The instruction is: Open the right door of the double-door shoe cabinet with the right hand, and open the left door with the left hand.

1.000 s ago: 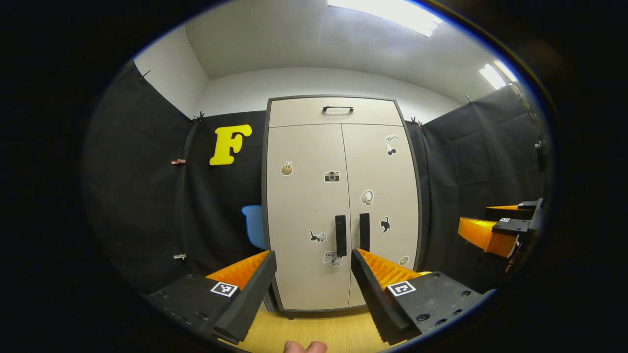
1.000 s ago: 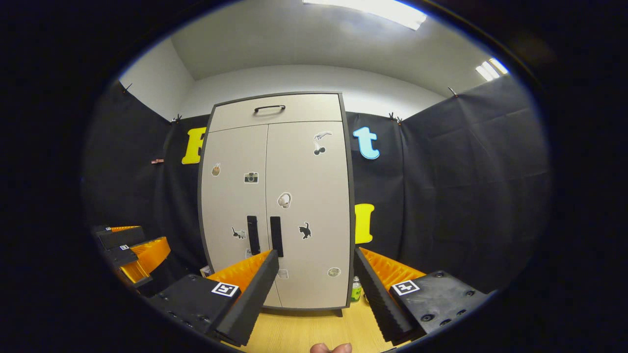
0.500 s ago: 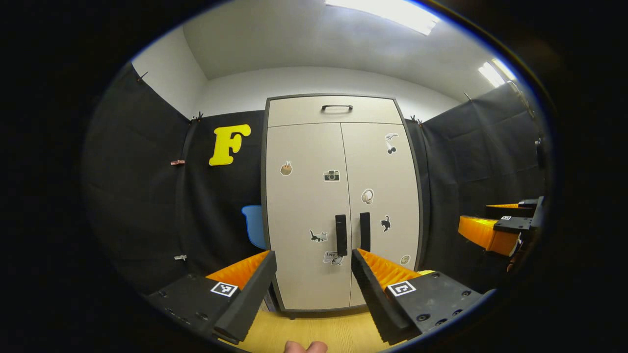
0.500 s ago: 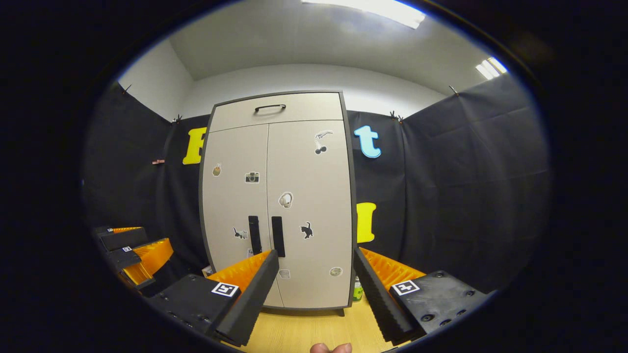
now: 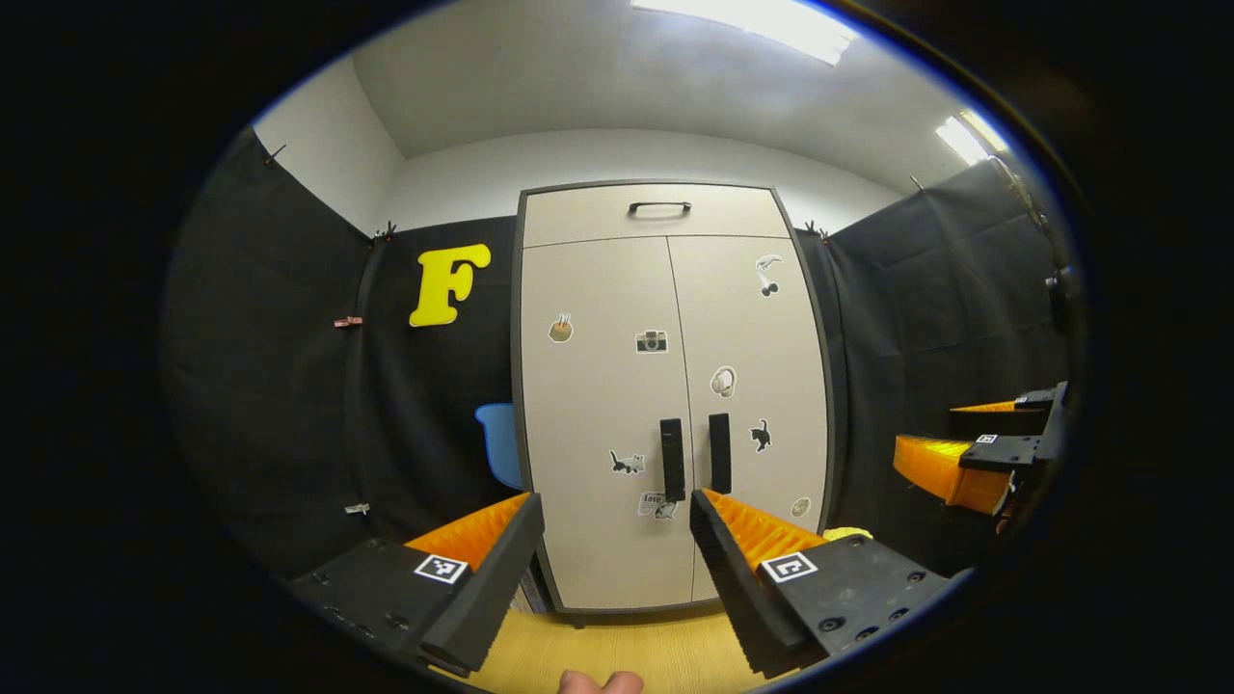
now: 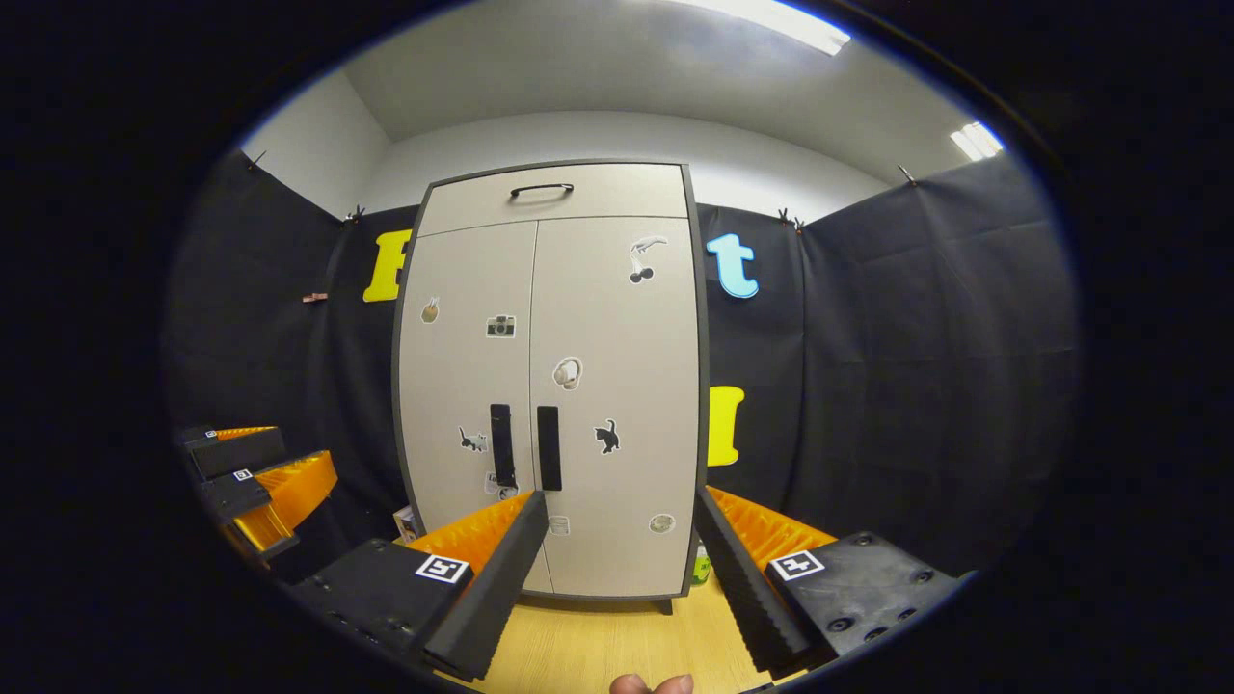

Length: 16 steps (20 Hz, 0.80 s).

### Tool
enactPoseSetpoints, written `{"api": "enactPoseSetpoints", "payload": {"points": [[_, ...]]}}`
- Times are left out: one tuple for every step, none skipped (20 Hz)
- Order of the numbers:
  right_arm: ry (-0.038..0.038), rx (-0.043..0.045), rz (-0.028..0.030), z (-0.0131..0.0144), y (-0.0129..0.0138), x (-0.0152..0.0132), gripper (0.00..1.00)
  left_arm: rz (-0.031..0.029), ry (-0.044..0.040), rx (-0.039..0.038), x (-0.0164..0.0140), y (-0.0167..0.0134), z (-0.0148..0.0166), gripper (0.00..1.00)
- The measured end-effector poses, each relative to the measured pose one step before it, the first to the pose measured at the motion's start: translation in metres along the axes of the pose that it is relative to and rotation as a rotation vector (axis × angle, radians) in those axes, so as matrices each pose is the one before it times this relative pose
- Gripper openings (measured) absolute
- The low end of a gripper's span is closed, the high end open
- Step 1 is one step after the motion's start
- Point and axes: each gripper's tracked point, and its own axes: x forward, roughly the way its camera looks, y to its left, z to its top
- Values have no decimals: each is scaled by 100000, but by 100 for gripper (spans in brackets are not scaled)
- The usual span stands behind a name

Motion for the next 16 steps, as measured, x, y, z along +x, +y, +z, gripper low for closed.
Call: {"api": "enactPoseSetpoints", "payload": {"points": [[-165, -105, 541, 38, 262, 249, 97, 148, 271, 156, 119, 79, -35, 94], [-116, 180, 406, 68, 282, 296, 97, 95, 229, 117, 51, 77, -174, 94], [-32, 190, 577, 47, 332, 415, 97, 208, 71, 96, 55, 73, -42, 94], [67, -6, 530, 14, 325, 448, 97, 116, 43, 70, 6, 78, -96, 94], [-167, -342, 554, 39, 325, 502, 97, 200, 89, 72, 63, 128, -55, 94], [-219, -576, 656, 58, 362, 612, 97, 148, 67, 88, 47, 71, -42, 94], [-467, -624, 621, -13, 417, 750, 97, 103, -160, 473, 99, 3, 104, 94], [-99, -631, 342, -77, 310, 801, 97, 340, -43, 127, 70, 93, 11, 94], [-35, -199, 255, -211, 322, 802, 97, 213, 17, -28, 68, 149, -28, 94], [602, 276, 574, -185, 378, 941, 97, 341, 271, -179, 59, 225, -122, 94], [-155, 424, 831, -140, 579, 1083, 97, 229, 295, -269, 52, 214, -131, 94], [-218, 81, 435, -86, 450, 1076, 97, 277, 324, -380, 72, 156, -241, 94], [-733, -227, 466, -108, 384, 1215, 97, 358, 299, -244, 128, 211, -130, 94], [-398, -264, 169, -172, 373, 931, 97, 315, 257, -54, 89, 224, -217, 94], [-74, -214, 432, -231, 437, 1083, 97, 353, 236, 254, 169, 165, -159, 94], [-97, -463, 138, -262, 453, 1068, 97, 516, 64, 706, 78, 219, -171, 94]]}}
